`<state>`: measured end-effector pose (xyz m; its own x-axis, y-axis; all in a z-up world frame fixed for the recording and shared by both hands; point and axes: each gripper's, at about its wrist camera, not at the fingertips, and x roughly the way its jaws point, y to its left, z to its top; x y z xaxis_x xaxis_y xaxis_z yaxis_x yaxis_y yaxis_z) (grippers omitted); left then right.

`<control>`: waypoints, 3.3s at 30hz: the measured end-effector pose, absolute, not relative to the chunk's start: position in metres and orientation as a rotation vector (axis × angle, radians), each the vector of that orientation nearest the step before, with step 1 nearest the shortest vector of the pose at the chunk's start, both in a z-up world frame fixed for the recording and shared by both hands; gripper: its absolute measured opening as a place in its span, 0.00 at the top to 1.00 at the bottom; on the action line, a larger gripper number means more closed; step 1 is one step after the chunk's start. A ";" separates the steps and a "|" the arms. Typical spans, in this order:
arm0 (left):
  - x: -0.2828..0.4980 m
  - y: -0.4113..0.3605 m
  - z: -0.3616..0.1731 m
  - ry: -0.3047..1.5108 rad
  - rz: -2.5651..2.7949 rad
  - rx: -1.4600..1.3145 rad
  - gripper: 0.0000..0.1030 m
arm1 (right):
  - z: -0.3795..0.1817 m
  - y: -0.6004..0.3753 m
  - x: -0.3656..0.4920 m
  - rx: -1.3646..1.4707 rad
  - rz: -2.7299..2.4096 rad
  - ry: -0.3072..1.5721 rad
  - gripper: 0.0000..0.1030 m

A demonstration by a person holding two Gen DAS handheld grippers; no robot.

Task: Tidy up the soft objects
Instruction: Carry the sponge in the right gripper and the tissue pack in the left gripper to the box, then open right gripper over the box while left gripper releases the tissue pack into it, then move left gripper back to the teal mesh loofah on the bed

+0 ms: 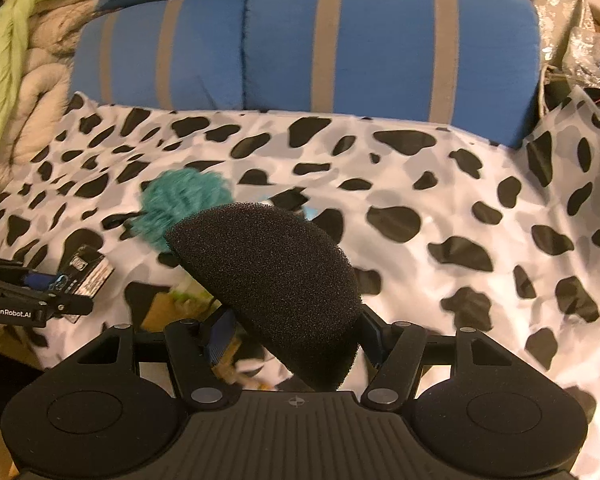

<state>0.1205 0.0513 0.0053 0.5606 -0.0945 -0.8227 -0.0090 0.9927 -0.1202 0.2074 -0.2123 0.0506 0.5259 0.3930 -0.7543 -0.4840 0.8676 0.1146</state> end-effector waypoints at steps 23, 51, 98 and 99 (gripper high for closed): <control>0.034 0.026 -0.005 1.078 -0.128 -0.119 0.54 | 0.030 -0.158 0.072 -0.413 0.876 1.025 0.35; 0.021 0.018 -0.015 1.136 -0.117 -0.136 0.30 | 0.010 -0.153 0.047 -0.490 0.772 1.117 0.00; 0.099 0.039 -0.004 0.871 -0.016 -0.052 0.30 | 0.036 -0.184 0.153 -0.289 0.548 0.877 0.00; 0.100 0.041 -0.006 0.864 -0.007 -0.043 0.30 | 0.035 -0.185 0.154 -0.290 0.543 0.877 0.00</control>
